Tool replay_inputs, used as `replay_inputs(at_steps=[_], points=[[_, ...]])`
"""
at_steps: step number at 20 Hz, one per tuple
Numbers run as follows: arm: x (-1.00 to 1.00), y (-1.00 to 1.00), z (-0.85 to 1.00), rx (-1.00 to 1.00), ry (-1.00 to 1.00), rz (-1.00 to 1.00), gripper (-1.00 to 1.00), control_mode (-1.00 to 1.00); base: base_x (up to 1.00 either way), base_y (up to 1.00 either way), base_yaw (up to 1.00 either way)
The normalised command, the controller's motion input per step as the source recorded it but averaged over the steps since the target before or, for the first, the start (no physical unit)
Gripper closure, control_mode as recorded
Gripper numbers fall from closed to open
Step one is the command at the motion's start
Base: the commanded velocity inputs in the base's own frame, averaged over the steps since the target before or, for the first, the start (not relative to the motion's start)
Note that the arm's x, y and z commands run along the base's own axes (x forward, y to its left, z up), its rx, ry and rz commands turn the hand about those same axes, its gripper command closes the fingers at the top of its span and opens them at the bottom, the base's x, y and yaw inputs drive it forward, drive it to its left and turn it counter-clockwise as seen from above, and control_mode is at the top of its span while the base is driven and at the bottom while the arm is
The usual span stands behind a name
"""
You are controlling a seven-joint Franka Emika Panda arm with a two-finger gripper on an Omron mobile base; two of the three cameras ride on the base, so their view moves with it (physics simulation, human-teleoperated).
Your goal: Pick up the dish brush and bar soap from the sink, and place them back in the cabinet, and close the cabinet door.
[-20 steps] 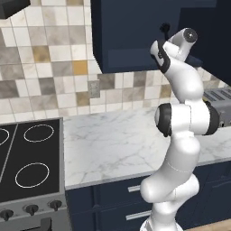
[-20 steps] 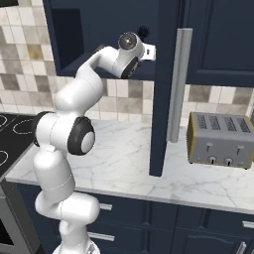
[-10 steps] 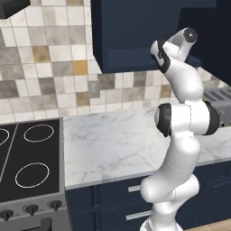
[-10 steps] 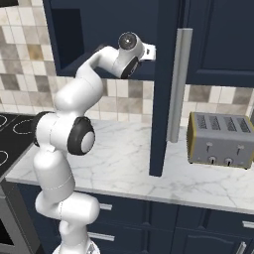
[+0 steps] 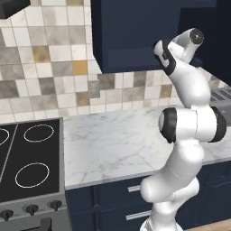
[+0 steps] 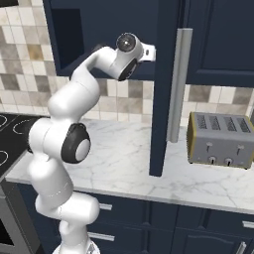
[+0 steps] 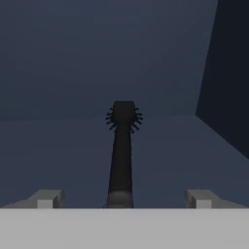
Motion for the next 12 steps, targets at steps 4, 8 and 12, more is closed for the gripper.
replay_inputs(at_steps=[4,8,12], points=[[-0.57,0.00,0.00,0.00,-0.10,0.00,-1.00,-1.00,0.00,0.00,0.00],[-0.64,0.00,0.00,0.00,-0.07,-0.01,-1.00,-1.00,0.00,0.00,0.00],[-0.62,0.08,0.04,-0.03,-0.01,-0.01,-1.00,-1.00,0.00,0.00,0.00]])
